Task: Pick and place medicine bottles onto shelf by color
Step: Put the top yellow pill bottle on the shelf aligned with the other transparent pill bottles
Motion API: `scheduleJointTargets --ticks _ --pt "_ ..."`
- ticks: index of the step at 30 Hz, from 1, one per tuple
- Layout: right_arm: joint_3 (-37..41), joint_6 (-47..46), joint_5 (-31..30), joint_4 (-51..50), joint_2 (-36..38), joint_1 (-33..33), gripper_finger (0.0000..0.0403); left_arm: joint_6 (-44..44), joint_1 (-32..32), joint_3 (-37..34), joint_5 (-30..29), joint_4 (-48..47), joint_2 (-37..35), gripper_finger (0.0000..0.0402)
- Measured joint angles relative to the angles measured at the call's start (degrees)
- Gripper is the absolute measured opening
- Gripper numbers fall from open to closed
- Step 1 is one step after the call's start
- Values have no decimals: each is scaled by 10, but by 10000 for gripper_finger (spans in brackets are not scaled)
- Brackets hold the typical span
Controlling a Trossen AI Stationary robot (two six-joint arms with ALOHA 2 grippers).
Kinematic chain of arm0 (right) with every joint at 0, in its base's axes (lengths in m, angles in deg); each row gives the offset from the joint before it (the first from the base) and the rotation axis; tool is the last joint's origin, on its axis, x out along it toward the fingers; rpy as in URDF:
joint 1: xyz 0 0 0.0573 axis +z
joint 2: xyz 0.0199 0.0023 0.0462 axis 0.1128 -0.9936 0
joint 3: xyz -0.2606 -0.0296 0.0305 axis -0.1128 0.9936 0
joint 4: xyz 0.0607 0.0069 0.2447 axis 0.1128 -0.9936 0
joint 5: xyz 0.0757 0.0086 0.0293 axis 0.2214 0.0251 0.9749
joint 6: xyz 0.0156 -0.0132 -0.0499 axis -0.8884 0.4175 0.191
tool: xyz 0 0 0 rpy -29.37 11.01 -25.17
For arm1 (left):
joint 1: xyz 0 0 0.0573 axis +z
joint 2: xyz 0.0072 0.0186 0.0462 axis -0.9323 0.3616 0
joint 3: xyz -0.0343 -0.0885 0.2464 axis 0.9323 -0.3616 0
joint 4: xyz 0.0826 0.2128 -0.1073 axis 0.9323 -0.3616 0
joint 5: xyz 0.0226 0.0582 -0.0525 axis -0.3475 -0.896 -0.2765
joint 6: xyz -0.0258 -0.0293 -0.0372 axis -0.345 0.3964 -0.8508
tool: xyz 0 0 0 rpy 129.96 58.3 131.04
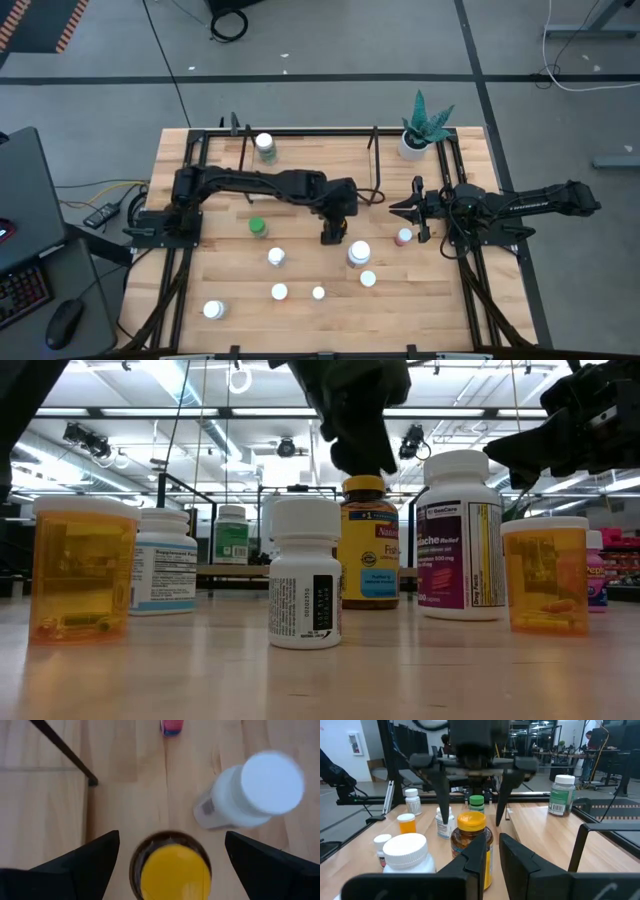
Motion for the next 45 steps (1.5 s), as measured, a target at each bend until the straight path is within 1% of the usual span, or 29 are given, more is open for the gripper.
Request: scheduleJointTargets --ticks 6,8,10,12,27,31,39,45 --pt "0 0 0 0 0 0 62 0 1 1 0 7 18 371" --pt "0 0 0 0 0 0 62 0 2 -1 0 -13 21 371" --pt "0 0 0 0 0 0 62 0 2 0 0 -4 26 371" --pt "0 0 0 0 0 0 62 0 2 0 0 -18 27 371" --pt "0 0 0 2 0 0 62 9 2 1 4 -23 57 371" --pt "0 0 0 2 0 0 62 16 2 1 3 -39 59 370" --pt "0 0 0 4 0 0 62 22 2 1 3 -48 59 345" --pt "0 0 0 4 0 0 62 36 2 0 3 -71 54 341"
